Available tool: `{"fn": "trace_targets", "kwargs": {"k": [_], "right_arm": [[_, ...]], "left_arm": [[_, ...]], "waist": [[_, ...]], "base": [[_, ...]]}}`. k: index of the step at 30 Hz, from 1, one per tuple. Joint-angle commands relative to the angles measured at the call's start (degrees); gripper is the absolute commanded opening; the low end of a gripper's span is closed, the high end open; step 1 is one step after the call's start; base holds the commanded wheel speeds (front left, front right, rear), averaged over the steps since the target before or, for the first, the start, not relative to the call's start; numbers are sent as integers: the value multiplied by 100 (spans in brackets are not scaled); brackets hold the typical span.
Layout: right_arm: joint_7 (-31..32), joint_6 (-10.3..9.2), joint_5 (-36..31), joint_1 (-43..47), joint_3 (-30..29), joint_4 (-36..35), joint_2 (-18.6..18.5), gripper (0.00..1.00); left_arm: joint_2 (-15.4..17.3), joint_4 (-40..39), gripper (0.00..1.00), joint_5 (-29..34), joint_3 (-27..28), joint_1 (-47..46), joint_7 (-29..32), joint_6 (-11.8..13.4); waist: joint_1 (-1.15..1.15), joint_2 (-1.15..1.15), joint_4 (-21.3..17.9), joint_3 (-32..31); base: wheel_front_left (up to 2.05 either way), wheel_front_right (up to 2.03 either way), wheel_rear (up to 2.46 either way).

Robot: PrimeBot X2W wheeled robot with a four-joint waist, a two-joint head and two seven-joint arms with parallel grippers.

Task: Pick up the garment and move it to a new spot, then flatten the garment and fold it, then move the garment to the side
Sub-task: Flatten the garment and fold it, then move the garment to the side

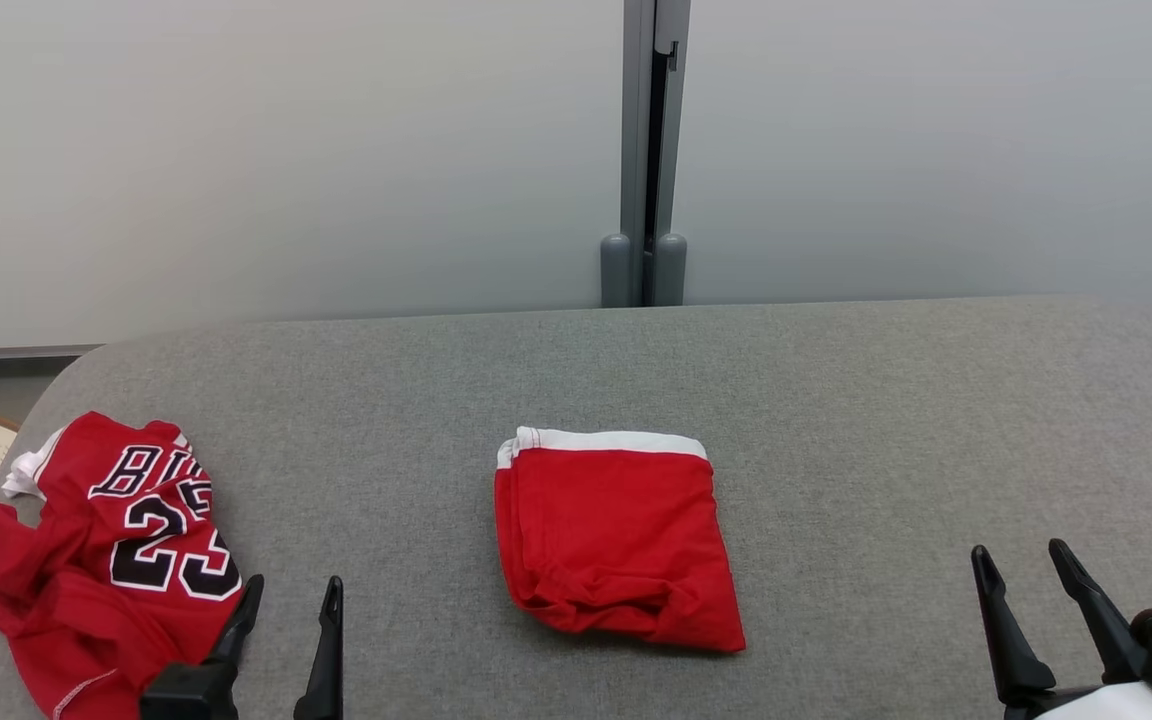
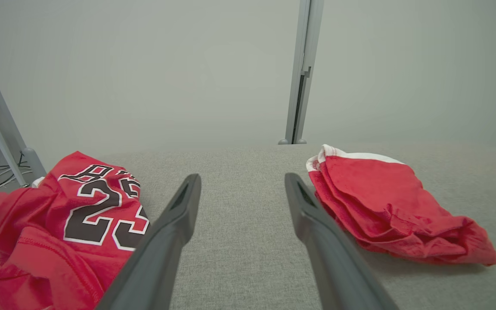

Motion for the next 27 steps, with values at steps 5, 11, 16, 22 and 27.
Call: {"fn": "trace_targets", "kwargs": {"k": [5, 11, 16, 22, 27], "right_arm": [[41, 1, -49, 37, -28, -58, 10, 100], [75, 0, -53, 46, -52, -78, 28, 100], [55, 0, -18, 69, -40, -35, 22, 100], [14, 1, 15, -19, -37, 102, 24, 100], [3, 1, 46, -174, 7, 396, 61, 100]], "left_arm": [[46, -33, 100, -28, -16, -6, 0, 59], [64, -34, 100, -45, -38, -49, -12, 89], [70, -33, 100, -59, -75, -97, -24, 85], [65, -55, 100, -39, -163, -291, -11, 45], [-19, -60, 100, -24, -251, -579, -58, -4]], "waist": [[0, 0, 8, 18], [0, 0, 14, 23], [0, 0, 41, 29], [0, 0, 206, 156], [0, 0, 550, 377]], "base": [[0, 0, 0], [0, 0, 0], [0, 0, 0], [0, 0, 0], [0, 0, 0]]}}
